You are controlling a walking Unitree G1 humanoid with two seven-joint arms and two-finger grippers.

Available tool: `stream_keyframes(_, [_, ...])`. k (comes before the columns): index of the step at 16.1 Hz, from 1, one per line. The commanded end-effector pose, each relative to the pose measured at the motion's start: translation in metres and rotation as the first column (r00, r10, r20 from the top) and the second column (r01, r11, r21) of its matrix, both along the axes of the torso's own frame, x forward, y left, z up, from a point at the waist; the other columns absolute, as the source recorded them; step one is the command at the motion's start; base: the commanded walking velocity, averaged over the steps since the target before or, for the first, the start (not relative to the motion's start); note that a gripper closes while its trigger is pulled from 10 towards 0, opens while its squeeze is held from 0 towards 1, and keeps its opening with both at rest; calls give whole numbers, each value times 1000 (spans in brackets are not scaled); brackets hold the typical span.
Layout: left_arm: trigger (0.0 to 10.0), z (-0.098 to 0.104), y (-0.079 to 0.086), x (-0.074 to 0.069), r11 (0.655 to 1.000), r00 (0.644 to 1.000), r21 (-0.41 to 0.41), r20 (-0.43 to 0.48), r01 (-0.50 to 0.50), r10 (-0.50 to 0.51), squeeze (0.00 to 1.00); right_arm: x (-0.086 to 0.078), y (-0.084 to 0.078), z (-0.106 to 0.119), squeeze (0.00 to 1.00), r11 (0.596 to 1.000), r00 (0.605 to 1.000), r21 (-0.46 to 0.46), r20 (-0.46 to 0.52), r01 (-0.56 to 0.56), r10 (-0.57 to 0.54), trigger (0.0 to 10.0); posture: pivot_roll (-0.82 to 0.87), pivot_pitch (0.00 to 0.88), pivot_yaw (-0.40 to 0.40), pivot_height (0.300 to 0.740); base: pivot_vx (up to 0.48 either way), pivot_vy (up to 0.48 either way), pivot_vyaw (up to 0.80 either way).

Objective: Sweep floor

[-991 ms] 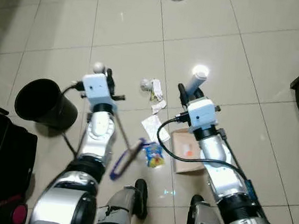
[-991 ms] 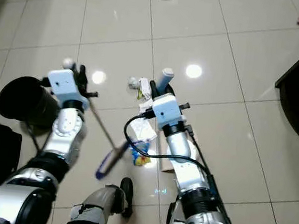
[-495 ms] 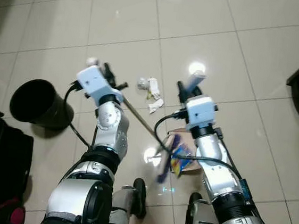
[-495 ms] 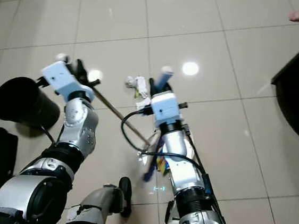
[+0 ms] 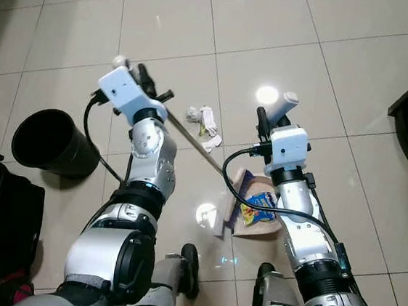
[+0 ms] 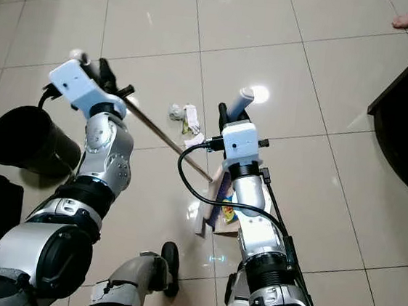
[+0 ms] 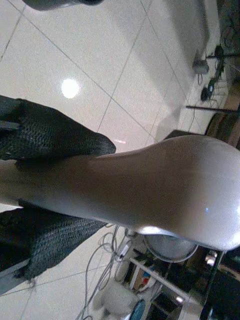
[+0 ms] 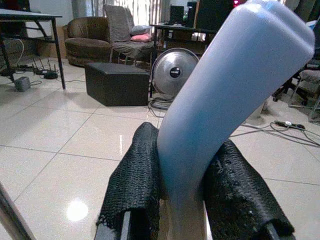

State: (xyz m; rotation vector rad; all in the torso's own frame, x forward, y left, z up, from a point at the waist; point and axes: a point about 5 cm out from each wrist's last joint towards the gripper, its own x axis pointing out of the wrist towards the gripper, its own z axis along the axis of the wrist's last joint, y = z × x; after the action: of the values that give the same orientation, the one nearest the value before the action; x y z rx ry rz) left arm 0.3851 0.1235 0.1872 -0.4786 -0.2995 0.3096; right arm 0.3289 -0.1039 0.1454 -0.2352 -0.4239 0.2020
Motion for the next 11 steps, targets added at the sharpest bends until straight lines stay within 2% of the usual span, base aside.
stream_keyframes(1, [10000,17,1,4,997,997,66,63,33,-37,0,-3,2,-11,0,998,998,64,-65,0,4,10000,14,264,171,740,0,0,0])
stream_keyframes(3, [10000,29,5,9,987,990,137,102,87,-101,0,-5,-11,-10,0,994,997,99,-67,34,-27,10000,-1,247,178,740,0,0,0])
stream_keyframes(7, [10000,48,12,14,978,980,170,138,116,-141,0,-12,-37,-6,0,980,994,172,-65,102,-92,10000,-16,199,180,740,0,0,0])
stream_keyframes(8, [10000,52,15,16,976,977,172,141,135,-160,0,-18,-49,-2,0,966,990,220,-59,136,-126,10000,-26,171,182,740,0,0,0])
stream_keyframes(10, [10000,52,16,17,976,976,167,139,143,-166,0,-19,-52,-1,0,961,989,237,-58,146,-136,10000,-26,171,182,740,0,0,0])
stream_keyframes(11, [10000,48,24,17,972,978,185,124,143,-167,0,-26,-60,5,0,950,988,271,-44,156,-149,10000,-40,140,181,740,0,0,0])
